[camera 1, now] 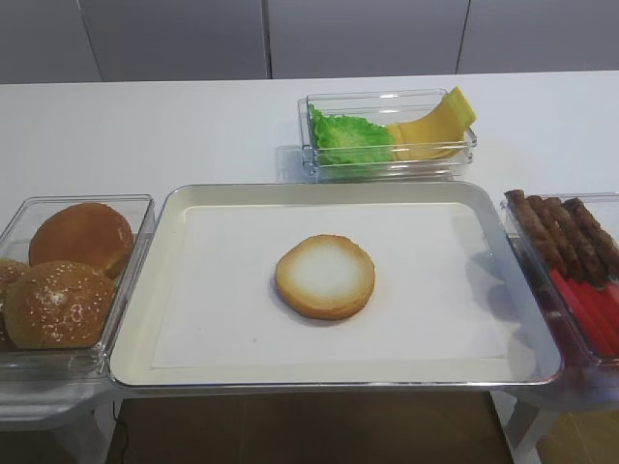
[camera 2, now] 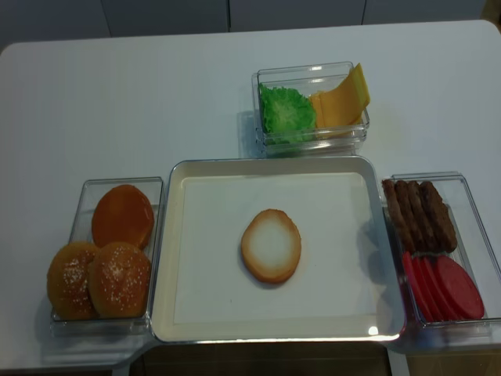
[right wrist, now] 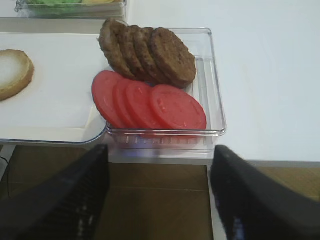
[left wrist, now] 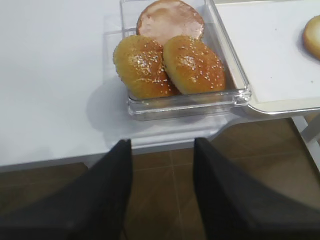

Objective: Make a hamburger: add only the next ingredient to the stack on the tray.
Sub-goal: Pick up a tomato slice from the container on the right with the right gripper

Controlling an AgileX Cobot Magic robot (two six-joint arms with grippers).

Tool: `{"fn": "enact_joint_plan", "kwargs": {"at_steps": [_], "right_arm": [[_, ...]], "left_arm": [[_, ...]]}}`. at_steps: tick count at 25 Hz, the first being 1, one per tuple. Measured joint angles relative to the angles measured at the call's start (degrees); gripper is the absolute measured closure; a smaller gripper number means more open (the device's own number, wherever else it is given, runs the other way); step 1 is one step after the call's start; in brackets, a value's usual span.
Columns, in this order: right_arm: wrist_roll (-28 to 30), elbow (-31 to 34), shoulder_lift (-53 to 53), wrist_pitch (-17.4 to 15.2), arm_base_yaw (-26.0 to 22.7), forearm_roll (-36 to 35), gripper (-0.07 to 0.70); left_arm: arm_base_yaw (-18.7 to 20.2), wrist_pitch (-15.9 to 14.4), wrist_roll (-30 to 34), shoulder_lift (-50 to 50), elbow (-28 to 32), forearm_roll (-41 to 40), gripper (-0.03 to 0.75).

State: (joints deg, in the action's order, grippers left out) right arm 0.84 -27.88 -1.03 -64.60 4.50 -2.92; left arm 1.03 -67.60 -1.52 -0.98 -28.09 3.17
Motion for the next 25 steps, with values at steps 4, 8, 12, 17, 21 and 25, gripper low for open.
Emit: {"fn": "enact_joint_plan", "kwargs": {"at_steps": [4,8,12,17,21,25], "right_arm": [[0.0,0.0,0.0,0.0,0.0,0.0,0.133],[0.0,0.0,0.0,0.0,0.0,-1.42,0.133],[0.1,-0.35,0.0,1.69,0.0,-5.67,0.132],[0.2,-4.31,6.0,2.84,0.0,-6.6,0.132],[0.2,-7.73,15.04,4.55,0.0,-6.94,0.133],[0.2,-10.08,23.5,8.1,0.0,-9.21,0.133]], "left_arm": [[0.0,0.0,0.0,0.0,0.0,0.0,0.412],[0.0,0.0,0.0,0.0,0.0,0.0,0.412],[0.0,0.0,0.0,0.0,0.0,0.0,0.412],[0.0,0.0,0.0,0.0,0.0,0.0,0.412],[0.0,0.0,0.0,0.0,0.0,0.0,0.412],[0.0,0.0,0.0,0.0,0.0,0.0,0.412]]}}
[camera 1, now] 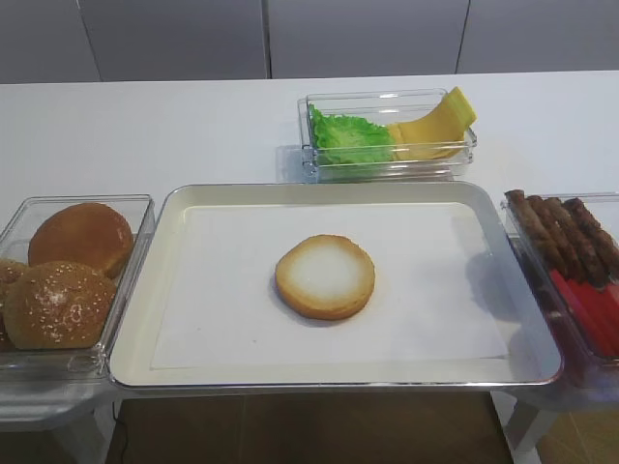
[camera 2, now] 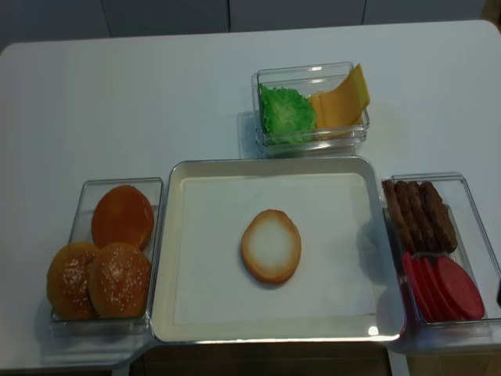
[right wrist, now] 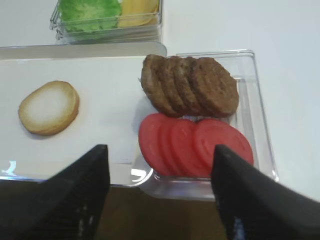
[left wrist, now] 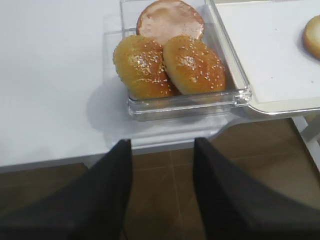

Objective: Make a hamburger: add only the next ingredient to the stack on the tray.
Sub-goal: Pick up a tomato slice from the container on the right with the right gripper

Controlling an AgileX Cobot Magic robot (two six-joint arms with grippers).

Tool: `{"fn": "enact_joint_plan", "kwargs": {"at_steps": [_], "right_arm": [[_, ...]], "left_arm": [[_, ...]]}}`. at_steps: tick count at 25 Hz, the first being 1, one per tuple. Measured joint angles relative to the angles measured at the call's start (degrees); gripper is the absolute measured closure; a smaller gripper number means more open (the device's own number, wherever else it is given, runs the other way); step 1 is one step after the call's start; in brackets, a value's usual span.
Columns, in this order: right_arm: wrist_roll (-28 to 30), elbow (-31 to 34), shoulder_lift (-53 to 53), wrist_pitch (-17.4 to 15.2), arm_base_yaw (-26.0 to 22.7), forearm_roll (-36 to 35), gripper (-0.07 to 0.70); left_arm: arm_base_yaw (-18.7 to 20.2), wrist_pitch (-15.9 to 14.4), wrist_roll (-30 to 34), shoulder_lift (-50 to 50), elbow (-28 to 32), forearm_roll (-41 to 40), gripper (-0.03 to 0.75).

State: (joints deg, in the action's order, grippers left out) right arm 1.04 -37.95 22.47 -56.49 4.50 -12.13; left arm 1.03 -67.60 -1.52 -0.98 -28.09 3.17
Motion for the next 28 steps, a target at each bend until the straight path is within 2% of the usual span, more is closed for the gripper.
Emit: {"fn": "enact_joint_plan", "kwargs": {"at_steps": [3,12,15,19,24,28], "right_arm": [[0.0,-1.88,5.73,1.94,0.0,-1.87,0.133],[-0.49,-10.79,23.23,1.6,1.02,-4.53,0.139],[-2.25,-14.04,27.96,0.23,3.66,-3.77,0.14],[-5.9,-17.33,33.52,-3.87,7.62,1.38,0.141],[-10.13,-17.99,38.03,-8.61,13.37,7.0,0.141],[-14.15,-17.99,41.82,-10.04,18.84,11.8,0.153]], "left_arm": [[0.0,0.0,0.0,0.0,0.0,0.0,0.412],[0.0,0.0,0.0,0.0,0.0,0.0,0.412],[0.0,0.0,0.0,0.0,0.0,0.0,0.412],[0.0,0.0,0.0,0.0,0.0,0.0,0.412],[0.0,0.0,0.0,0.0,0.0,0.0,0.412],[0.0,0.0,0.0,0.0,0.0,0.0,0.412]]}}
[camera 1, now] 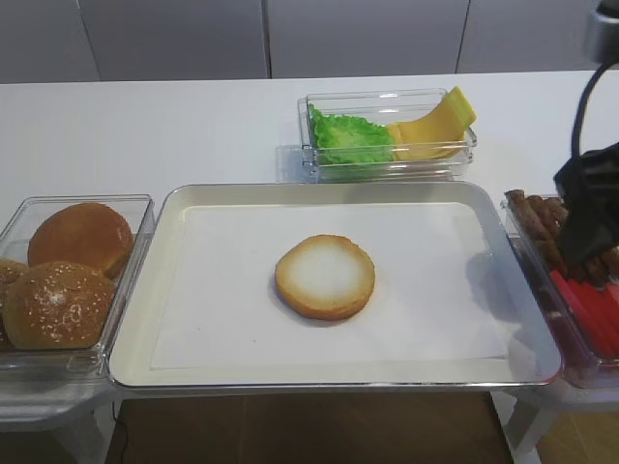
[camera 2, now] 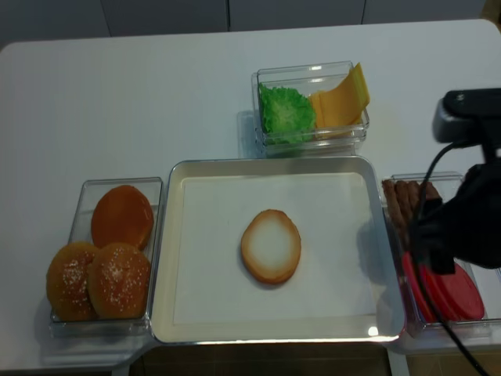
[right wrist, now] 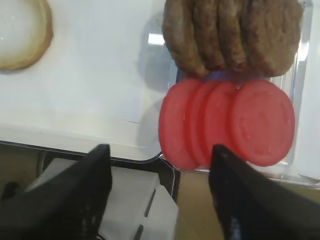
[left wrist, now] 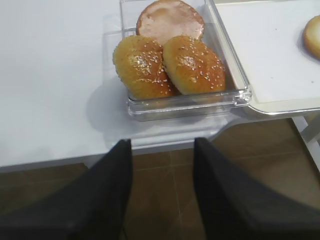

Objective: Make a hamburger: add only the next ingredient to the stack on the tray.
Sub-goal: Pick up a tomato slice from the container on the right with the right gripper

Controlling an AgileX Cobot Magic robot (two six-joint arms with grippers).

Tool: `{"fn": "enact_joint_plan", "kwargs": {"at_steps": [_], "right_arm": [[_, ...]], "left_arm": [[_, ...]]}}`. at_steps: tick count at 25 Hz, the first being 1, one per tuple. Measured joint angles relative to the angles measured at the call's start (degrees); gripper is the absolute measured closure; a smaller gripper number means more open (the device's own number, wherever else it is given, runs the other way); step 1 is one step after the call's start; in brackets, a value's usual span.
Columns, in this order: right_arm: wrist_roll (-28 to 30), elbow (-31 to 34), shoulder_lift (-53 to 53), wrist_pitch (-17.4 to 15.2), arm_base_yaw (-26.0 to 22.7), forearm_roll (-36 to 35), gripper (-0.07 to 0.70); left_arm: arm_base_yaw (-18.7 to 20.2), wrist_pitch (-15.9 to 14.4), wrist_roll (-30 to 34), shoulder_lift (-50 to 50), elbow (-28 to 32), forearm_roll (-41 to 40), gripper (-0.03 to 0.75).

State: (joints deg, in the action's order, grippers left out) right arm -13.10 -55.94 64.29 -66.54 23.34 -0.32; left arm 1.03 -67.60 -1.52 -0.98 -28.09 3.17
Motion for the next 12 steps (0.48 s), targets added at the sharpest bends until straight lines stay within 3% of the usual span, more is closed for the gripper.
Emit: {"fn": "enact_joint_plan", "kwargs": {"at_steps": [6,12], "right_arm": [[-4.72,0.0,6.32,-0.53,6.52,6.51,0.178],[-5.93,-0.07,12.33,-0.63,8.01,8.46,0.182]], "left_arm": [[0.0,0.0,0.0,0.0,0.0,0.0,0.412],[0.0,0.0,0.0,0.0,0.0,0.0,0.412]]}}
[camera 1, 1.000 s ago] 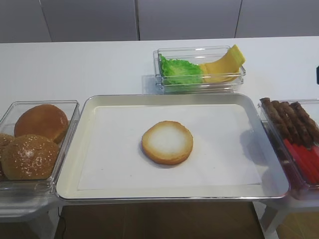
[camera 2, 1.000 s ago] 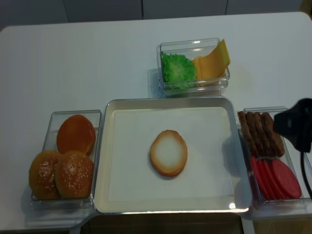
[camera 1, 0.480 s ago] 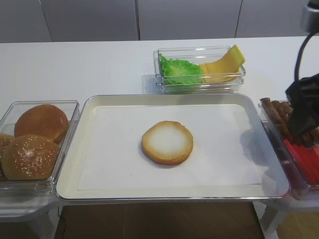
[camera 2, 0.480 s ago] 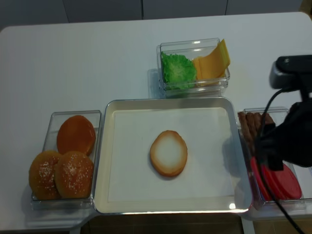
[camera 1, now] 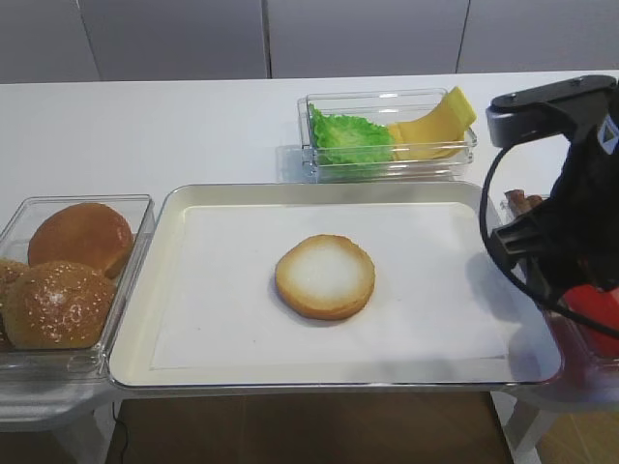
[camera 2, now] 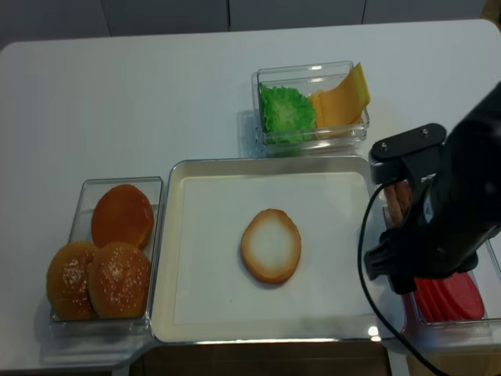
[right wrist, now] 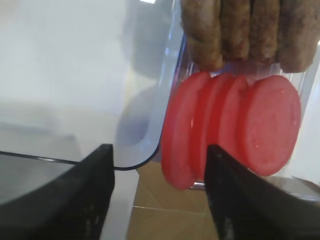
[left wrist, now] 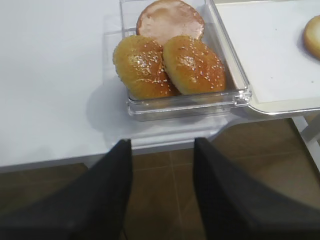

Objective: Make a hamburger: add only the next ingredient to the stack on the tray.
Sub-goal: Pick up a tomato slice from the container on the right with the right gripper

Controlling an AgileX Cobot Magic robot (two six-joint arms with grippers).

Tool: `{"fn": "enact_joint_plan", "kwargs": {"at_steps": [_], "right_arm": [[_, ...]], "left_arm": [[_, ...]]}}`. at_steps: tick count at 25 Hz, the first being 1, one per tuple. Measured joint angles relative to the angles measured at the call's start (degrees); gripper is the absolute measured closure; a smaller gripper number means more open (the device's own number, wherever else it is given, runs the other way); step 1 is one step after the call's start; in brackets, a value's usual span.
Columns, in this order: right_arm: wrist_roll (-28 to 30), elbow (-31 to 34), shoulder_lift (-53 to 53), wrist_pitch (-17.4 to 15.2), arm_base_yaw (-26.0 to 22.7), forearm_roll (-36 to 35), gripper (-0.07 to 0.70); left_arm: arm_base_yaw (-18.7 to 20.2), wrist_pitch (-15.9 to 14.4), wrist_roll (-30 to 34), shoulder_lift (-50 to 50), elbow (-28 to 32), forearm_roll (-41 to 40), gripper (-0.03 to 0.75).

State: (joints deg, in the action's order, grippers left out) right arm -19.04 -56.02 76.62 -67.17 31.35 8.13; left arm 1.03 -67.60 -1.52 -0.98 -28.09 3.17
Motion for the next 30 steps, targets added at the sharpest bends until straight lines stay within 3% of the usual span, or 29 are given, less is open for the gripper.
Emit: {"fn": "enact_joint_plan", "kwargs": {"at_steps": [9,30], "right_arm": [[-0.38,0.0,4.22,0.68,0.09,2.5,0.288],[-0.73,-0.05,4.8,3.11,0.09,3.91,0.348]], "left_arm": [[0.0,0.0,0.0,0.0,0.0,0.0,0.412],[0.0,0.0,0.0,0.0,0.0,0.0,0.412]]}}
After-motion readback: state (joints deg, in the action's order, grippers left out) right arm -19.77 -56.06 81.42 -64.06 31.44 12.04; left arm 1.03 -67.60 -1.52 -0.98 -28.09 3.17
